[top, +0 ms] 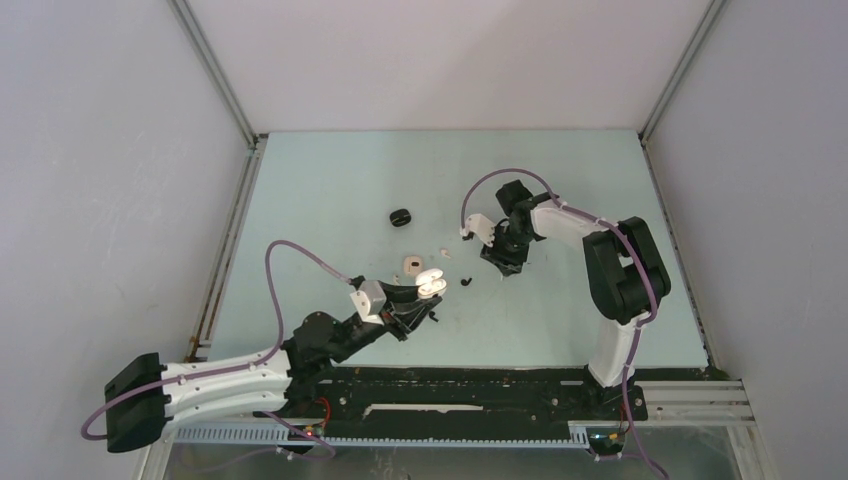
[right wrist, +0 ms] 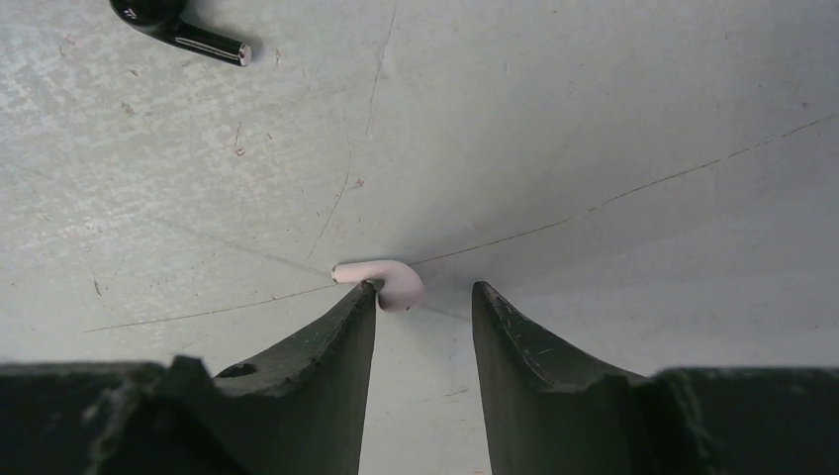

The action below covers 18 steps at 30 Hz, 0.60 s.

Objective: Insert the wireless bluetooth earbuds into the charging case
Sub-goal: Pick up the earbud from the center of the board.

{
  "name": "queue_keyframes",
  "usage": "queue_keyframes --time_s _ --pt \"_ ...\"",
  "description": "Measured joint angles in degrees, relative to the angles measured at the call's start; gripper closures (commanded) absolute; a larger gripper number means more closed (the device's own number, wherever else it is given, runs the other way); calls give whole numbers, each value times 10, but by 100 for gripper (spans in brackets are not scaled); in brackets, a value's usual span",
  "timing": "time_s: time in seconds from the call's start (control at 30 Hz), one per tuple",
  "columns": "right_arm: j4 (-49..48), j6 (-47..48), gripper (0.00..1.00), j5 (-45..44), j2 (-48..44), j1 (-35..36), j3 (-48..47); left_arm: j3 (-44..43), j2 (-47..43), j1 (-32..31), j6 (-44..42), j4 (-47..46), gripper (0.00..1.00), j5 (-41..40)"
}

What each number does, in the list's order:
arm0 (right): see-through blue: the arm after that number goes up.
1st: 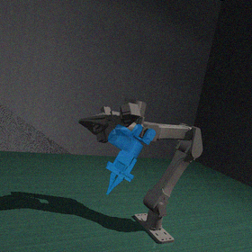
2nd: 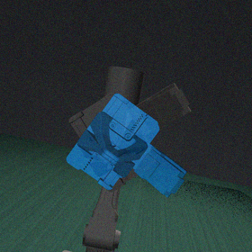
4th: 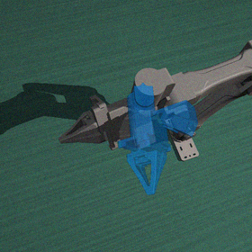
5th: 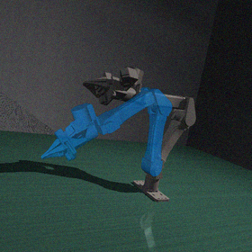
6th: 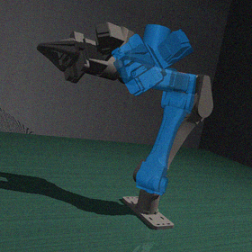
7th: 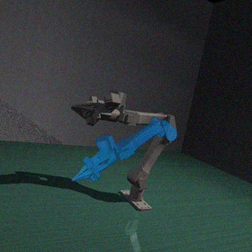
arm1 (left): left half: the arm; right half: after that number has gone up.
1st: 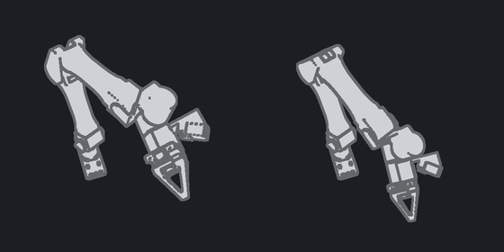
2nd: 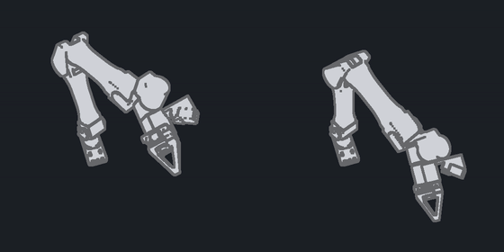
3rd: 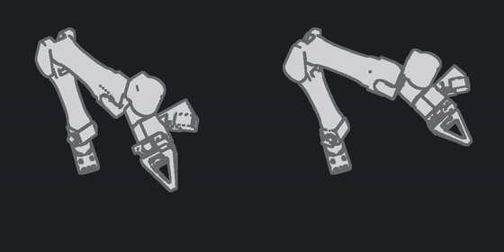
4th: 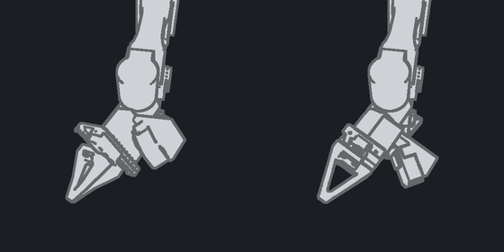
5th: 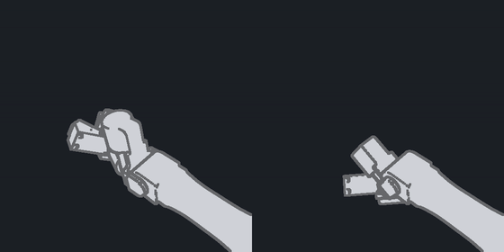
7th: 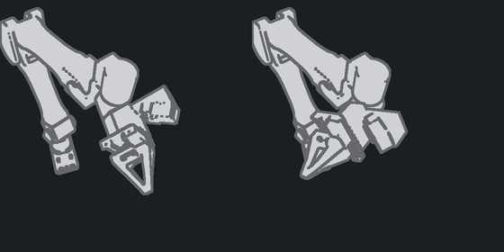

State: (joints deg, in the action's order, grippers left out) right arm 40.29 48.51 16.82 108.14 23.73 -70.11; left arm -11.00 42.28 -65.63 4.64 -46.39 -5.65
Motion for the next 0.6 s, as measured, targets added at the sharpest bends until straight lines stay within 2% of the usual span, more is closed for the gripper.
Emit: queue_keyframes --time_s 0.13,0.3,0.6 --pt "12 6 60 5 3 2 -5 0 7 0 1 -5 99 0" --pt "35 16 74 5 22 5 -31 0 12 0 4 -9 99 0" --pt "47 10 84 14 28 8 -41 1 12 0 10 -15 99 -2"
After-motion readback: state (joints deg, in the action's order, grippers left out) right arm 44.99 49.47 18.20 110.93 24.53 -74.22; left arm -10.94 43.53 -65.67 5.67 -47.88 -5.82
